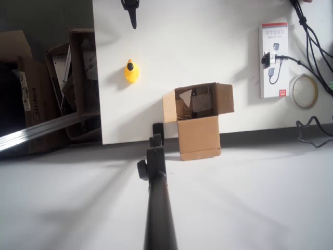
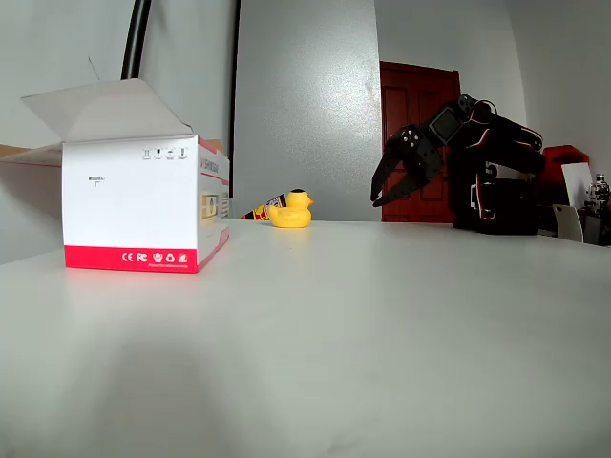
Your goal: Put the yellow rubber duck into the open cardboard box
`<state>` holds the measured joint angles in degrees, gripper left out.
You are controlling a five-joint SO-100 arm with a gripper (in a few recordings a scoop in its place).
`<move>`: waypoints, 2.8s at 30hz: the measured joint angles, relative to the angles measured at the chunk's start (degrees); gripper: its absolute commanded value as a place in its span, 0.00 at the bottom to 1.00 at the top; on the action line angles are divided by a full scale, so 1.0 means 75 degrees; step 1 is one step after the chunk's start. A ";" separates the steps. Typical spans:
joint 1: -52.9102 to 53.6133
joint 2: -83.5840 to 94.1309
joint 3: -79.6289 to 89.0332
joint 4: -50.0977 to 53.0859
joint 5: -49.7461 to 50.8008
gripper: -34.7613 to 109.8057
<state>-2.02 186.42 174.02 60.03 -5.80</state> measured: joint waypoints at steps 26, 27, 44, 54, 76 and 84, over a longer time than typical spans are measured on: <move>0.0000 0.0000 0.0000 0.0000 0.0000 0.24; 0.0000 0.0000 0.0000 0.0000 0.0000 0.24; 0.0234 0.0000 0.0000 0.0012 -0.0609 0.24; 0.0902 -0.0059 -0.0832 0.0000 -0.1043 0.24; 0.0504 -0.5391 -0.5414 -0.0070 -0.1219 0.25; 0.0563 -0.7641 -0.5918 -0.0762 -0.1301 0.30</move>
<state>2.20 129.11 129.64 54.32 -15.56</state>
